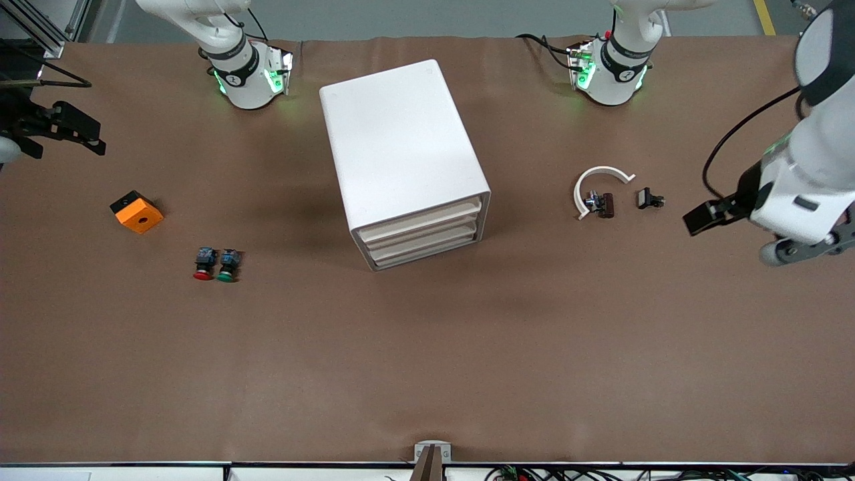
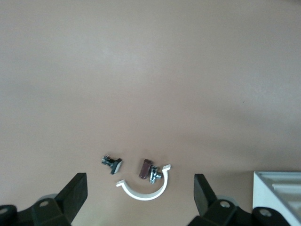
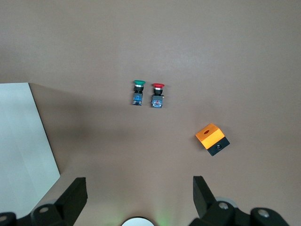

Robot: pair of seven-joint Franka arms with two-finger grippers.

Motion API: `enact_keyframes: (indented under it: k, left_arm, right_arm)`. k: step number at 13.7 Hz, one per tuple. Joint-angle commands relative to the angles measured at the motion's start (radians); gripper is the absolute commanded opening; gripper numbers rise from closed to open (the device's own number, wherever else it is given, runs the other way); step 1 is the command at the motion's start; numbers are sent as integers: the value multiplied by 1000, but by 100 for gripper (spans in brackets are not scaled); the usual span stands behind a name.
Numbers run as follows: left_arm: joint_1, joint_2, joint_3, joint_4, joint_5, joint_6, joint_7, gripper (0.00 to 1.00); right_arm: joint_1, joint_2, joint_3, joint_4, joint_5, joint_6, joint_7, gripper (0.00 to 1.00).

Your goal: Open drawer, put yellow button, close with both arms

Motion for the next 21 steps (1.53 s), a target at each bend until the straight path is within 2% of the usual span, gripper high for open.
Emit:
enact_keyframes:
  k: [1, 4, 7, 10, 15, 21]
  left_arm:
    - [47, -94, -11, -55, -6, -42, 108, 100]
    - [81, -215, 10, -211, -57, 4, 177, 100]
    - [54, -318, 90, -355, -93, 49, 214, 100]
    - [58, -349, 93, -369, -95, 40, 233, 100]
    - [52, -345, 67, -365, -109, 33, 233, 100]
    - [58, -342, 73, -355, -143, 30, 280, 100]
  right_arm:
    - [-3, 4, 5, 12, -13, -14, 1, 100]
    - [-3, 4, 5, 12, -13, -12, 1, 100]
    - [-2, 4, 5, 12, -13, -12, 1, 100]
    - [-2, 4, 5, 12, -13, -12, 1, 100]
    - [2, 4, 5, 13, -13, -12, 1, 100]
    - [2, 4, 5, 13, -13, -12, 0, 100]
